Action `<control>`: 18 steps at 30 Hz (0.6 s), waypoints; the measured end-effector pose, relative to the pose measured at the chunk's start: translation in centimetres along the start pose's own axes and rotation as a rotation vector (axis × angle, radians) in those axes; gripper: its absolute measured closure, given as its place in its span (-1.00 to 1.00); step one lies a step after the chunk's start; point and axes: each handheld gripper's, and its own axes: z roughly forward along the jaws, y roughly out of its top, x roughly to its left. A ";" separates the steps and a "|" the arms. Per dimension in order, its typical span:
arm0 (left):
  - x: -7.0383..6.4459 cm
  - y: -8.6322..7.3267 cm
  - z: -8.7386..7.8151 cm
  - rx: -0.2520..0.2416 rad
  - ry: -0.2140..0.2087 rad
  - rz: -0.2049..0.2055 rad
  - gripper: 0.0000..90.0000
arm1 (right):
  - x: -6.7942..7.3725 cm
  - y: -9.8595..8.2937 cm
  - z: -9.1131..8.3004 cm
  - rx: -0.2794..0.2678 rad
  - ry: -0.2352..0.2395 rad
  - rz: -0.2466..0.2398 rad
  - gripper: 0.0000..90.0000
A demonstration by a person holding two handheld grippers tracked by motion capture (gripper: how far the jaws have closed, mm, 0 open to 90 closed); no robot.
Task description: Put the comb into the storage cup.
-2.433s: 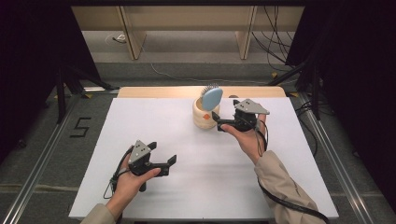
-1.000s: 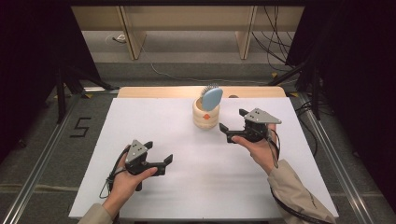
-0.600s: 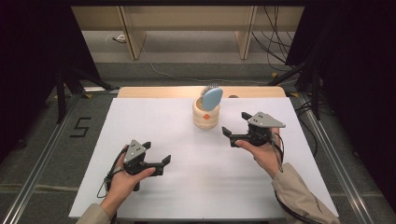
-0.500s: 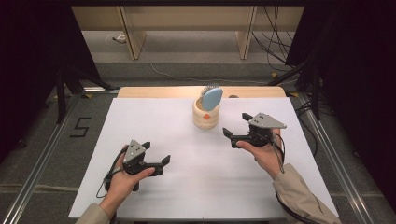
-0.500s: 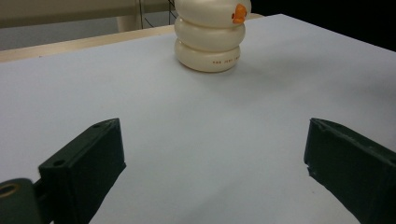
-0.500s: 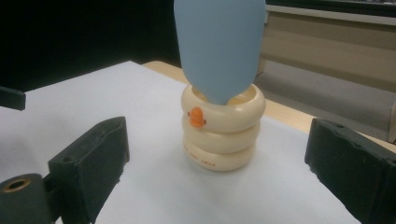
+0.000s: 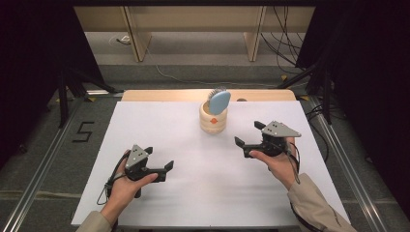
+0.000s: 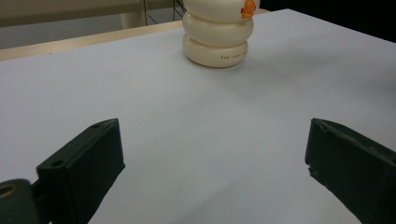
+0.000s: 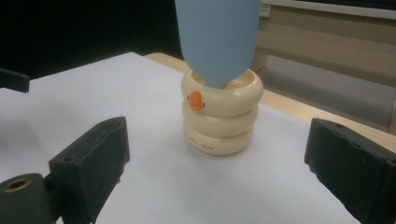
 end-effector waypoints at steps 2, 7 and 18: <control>0.1 0.0 0.0 0.001 0.005 -0.001 -0.95 | 0.0 -0.1 -0.1 0.003 0.000 0.000 -0.83; 0.3 0.0 -0.1 0.005 0.016 0.000 -1.00 | -0.1 -0.2 -0.4 0.002 -0.001 -0.002 -0.83; 0.8 0.0 -0.4 0.011 0.026 0.006 -1.00 | -0.3 -0.6 -1.0 0.005 -0.005 0.000 -0.85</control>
